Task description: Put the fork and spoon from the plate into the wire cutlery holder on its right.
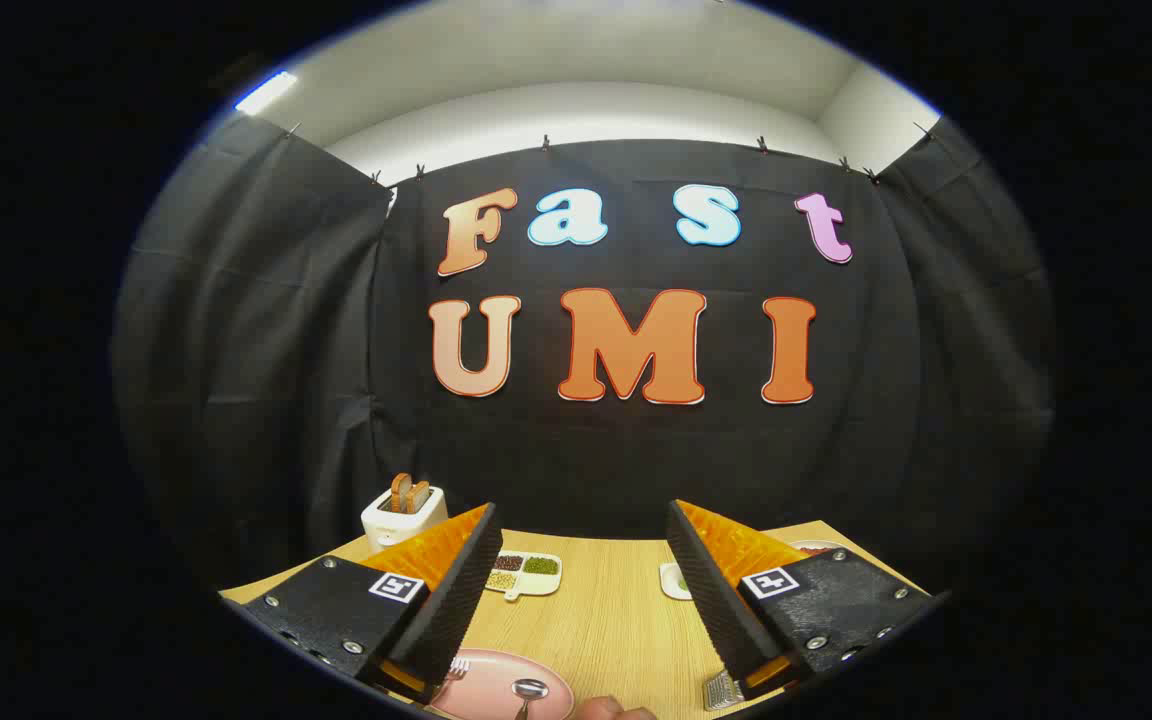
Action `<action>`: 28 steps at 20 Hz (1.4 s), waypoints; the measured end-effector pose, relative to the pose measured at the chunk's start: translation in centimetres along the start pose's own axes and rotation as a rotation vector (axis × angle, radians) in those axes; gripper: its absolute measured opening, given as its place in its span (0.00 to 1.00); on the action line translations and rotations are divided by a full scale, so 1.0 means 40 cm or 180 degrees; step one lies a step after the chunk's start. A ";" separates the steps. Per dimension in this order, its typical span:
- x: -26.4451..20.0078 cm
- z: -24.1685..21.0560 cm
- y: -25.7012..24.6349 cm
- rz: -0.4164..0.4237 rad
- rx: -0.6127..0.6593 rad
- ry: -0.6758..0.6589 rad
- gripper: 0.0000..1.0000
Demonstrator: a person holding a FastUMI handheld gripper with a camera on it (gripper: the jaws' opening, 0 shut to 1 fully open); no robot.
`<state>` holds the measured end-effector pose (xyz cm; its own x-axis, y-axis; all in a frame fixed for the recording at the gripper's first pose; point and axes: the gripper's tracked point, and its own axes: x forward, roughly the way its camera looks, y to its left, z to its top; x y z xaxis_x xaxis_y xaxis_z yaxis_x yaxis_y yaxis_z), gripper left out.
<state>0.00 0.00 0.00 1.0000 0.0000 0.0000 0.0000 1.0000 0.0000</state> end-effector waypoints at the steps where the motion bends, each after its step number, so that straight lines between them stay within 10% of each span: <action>1: -0.002 0.000 0.003 0.0004 0.0001 0.0008 0.99; 13: -0.005 0.012 0.016 -0.0003 0.0071 0.0066 0.99; 28: -0.036 -0.395 0.122 0.0305 -0.0040 0.1659 0.95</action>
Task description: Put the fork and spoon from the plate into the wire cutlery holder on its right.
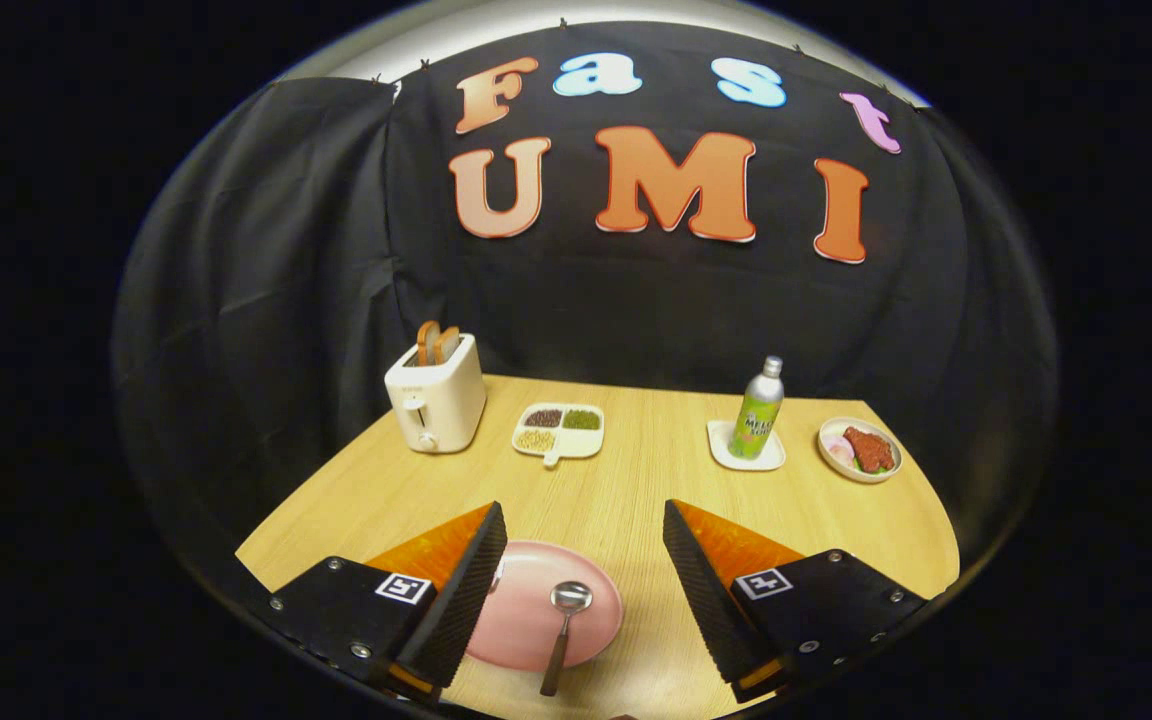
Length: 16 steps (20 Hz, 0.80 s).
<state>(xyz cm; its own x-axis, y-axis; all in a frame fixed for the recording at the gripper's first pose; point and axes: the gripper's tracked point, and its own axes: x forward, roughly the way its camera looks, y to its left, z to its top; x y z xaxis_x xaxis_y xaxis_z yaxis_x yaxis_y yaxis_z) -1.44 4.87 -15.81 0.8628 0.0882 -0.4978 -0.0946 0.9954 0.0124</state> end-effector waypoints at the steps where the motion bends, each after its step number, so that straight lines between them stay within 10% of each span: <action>1: 0.011 -0.031 0.012 0.0022 -0.0013 0.0092 0.91; 16: 0.064 -0.424 0.056 0.0029 0.0101 0.1627 0.59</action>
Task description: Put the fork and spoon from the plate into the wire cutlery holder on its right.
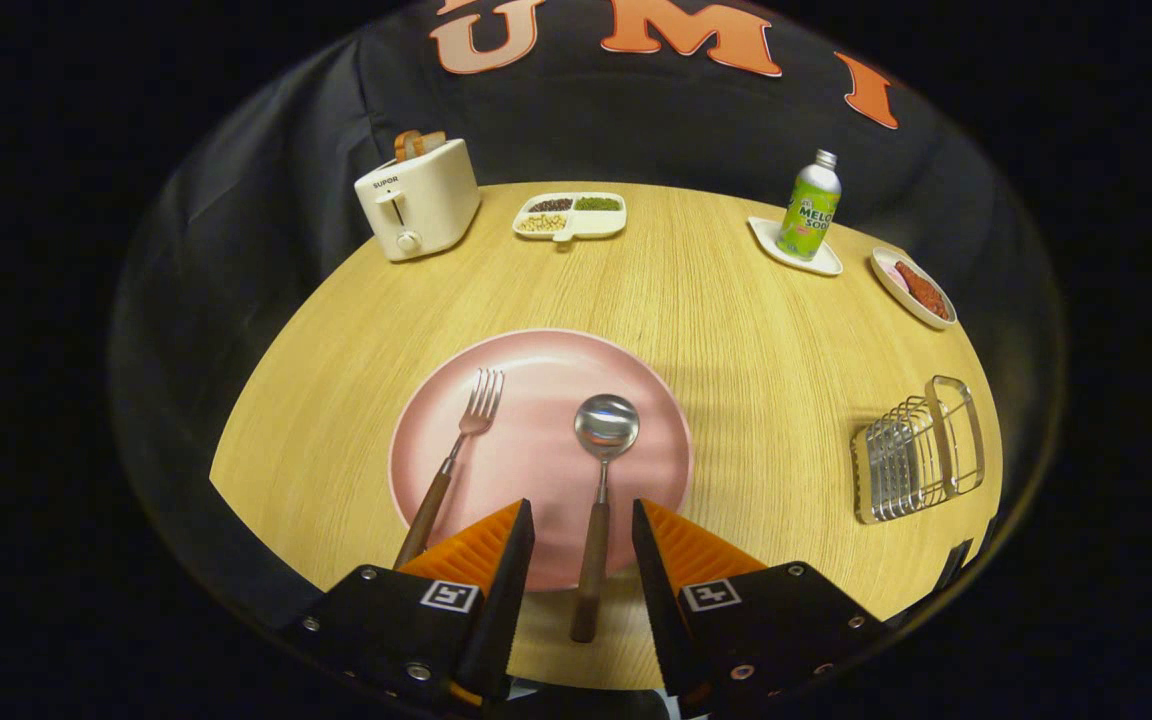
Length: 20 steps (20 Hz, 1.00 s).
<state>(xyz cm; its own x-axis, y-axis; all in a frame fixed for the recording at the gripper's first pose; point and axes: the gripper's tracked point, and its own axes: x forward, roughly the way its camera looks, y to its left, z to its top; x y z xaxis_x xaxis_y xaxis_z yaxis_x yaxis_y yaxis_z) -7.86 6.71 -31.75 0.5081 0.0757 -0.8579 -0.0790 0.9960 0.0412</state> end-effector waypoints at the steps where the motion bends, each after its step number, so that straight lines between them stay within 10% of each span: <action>1: 0.010 -0.004 0.000 0.0006 0.0034 0.0071 0.56; 13: 0.056 -0.025 -0.004 -0.0226 -0.0147 0.0483 0.13; 20: 0.030 0.010 0.010 -0.0074 -0.0106 0.0340 0.06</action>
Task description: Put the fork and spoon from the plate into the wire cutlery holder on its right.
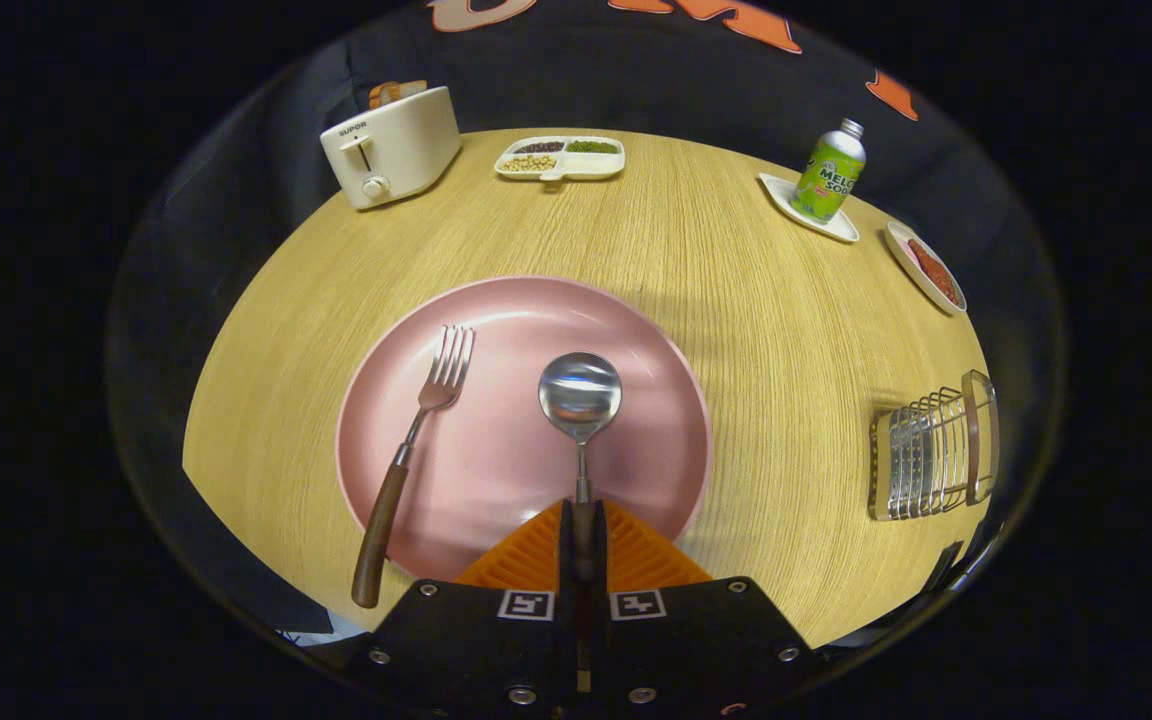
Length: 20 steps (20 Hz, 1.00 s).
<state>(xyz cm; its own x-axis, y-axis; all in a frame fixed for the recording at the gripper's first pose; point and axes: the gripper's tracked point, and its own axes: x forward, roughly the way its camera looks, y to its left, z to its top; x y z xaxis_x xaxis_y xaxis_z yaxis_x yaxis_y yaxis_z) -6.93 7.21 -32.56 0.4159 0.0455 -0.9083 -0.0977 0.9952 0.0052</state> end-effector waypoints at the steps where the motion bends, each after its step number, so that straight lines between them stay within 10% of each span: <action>1: -0.011 0.013 -0.004 0.0009 0.0011 -0.0079 0.06; 20: -0.269 0.120 -0.485 -0.0786 0.0466 -0.0736 0.06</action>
<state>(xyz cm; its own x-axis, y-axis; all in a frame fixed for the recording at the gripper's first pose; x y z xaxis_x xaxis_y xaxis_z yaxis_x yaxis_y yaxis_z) -5.15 -12.16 -20.88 0.6058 -0.1958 -0.7711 0.1547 0.9797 -0.1273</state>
